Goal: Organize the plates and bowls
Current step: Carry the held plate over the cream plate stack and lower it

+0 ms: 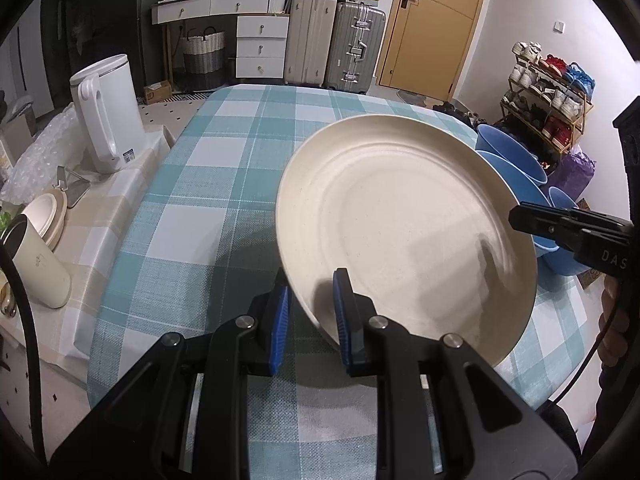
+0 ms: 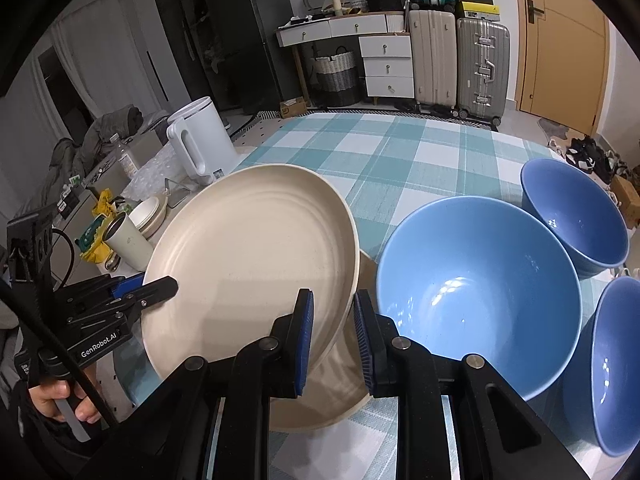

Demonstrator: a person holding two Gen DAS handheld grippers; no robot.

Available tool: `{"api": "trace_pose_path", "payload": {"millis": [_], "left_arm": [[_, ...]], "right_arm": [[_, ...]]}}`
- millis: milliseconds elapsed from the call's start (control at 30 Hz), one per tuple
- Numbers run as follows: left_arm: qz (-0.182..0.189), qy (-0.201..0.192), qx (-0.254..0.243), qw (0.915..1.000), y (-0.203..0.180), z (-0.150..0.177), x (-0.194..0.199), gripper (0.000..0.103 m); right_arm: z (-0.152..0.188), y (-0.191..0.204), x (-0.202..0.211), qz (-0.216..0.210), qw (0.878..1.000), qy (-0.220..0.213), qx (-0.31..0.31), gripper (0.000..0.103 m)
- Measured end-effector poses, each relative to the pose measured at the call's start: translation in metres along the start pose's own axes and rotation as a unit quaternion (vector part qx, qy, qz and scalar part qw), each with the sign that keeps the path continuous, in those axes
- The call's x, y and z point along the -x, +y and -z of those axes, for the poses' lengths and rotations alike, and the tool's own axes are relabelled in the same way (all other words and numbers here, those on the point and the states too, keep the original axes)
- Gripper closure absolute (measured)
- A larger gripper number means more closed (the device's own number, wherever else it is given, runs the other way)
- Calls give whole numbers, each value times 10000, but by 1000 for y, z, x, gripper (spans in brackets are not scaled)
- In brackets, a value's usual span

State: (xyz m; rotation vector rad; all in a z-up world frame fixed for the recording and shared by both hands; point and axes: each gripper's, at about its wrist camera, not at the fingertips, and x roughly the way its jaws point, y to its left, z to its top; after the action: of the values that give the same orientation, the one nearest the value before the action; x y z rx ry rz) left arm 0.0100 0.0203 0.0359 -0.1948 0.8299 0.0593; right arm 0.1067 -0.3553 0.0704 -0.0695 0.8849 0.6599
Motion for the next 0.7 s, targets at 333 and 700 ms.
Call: {"api": "trace_pose_path", "payload": {"millis": [333,700], "left_arm": [[77,71,-183,9998,-2,1,0,86],[109,206,-259,9994,-1,3,-16,86]], "right_arm": [[20,3,8,150,9994,-236,-194,80],[44,3,5,207,9986,-246,-413,80]]}}
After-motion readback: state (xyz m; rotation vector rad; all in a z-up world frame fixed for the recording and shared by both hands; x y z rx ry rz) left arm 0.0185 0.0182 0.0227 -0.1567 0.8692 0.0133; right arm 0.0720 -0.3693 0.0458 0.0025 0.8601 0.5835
